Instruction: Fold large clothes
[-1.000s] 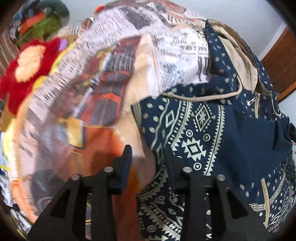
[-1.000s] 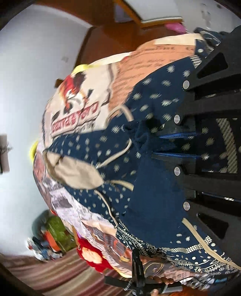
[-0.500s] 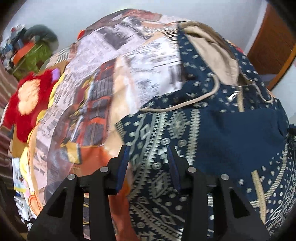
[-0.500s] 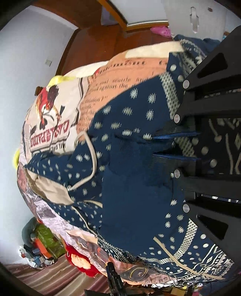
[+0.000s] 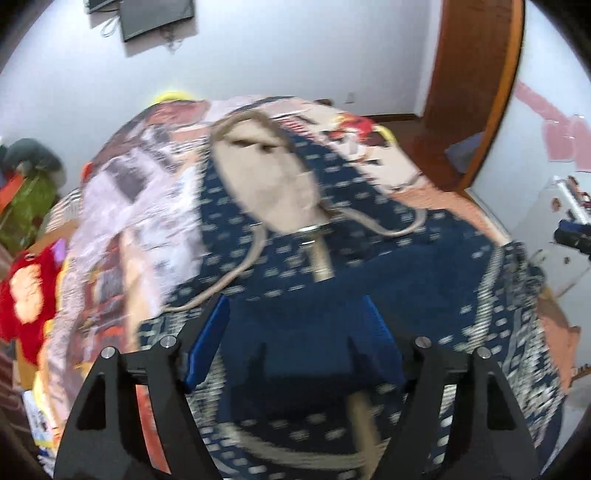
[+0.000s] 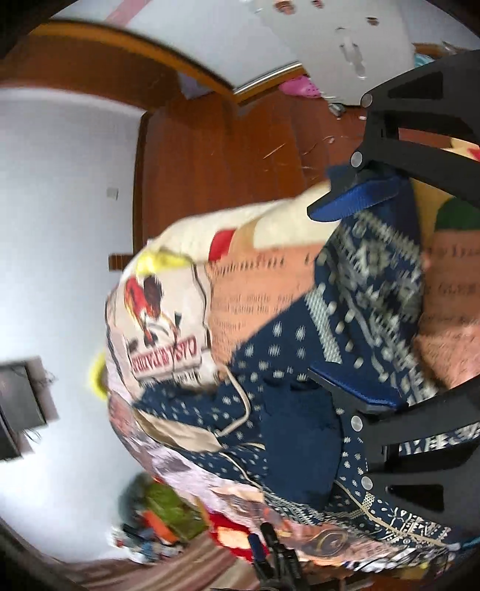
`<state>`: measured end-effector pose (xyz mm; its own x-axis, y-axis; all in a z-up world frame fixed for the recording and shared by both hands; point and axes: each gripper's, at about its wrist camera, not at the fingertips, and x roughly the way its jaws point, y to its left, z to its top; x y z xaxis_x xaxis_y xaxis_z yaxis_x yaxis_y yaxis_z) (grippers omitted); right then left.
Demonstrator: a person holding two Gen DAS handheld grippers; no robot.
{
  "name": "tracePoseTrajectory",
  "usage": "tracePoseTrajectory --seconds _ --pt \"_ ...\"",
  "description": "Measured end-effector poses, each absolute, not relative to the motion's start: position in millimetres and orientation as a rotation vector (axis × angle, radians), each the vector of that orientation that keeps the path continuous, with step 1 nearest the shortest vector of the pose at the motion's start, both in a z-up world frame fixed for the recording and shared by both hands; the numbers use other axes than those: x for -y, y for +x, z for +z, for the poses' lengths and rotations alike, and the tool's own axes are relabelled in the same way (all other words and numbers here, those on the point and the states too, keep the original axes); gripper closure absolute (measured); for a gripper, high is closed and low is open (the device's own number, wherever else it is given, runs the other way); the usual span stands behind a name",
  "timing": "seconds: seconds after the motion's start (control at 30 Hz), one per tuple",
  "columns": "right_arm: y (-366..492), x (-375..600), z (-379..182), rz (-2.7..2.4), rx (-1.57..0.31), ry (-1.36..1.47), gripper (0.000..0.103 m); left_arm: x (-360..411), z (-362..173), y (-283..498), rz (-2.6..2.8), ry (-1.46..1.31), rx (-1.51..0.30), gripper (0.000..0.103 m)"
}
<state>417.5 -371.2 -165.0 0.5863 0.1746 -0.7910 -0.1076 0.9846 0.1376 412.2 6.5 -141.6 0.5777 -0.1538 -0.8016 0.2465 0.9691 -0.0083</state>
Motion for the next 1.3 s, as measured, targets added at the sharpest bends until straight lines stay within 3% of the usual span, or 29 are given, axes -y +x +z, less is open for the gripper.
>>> tracePoseTrajectory --seconds 0.3,0.43,0.57,0.83,0.93,1.17,1.3 --pt "398.6 458.3 -214.4 0.026 -1.041 0.221 0.025 62.8 -198.7 441.1 -0.264 0.13 -1.082 0.029" --pt "402.2 493.7 -253.7 -0.015 -1.122 0.408 0.025 70.5 -225.0 448.1 -0.232 0.148 -1.129 0.029" --pt "408.0 507.3 -283.9 -0.008 -1.172 0.567 0.025 69.6 -234.8 449.5 -0.238 0.13 -1.155 0.029" --pt "425.7 493.3 -301.9 -0.013 -1.182 0.594 0.026 65.0 -237.4 450.9 -0.243 0.102 -1.163 0.029" --pt "429.9 493.8 -305.9 -0.027 -1.174 0.598 0.037 64.5 -237.0 452.5 -0.246 0.096 -1.165 0.029" --pt "432.0 491.4 -294.4 -0.023 -1.131 0.542 0.083 64.2 -234.5 452.3 -0.234 0.109 -1.155 0.029" --pt "430.5 476.8 -272.3 -0.009 -1.077 0.438 0.091 65.5 -228.3 448.8 -0.223 0.136 -1.13 0.029"
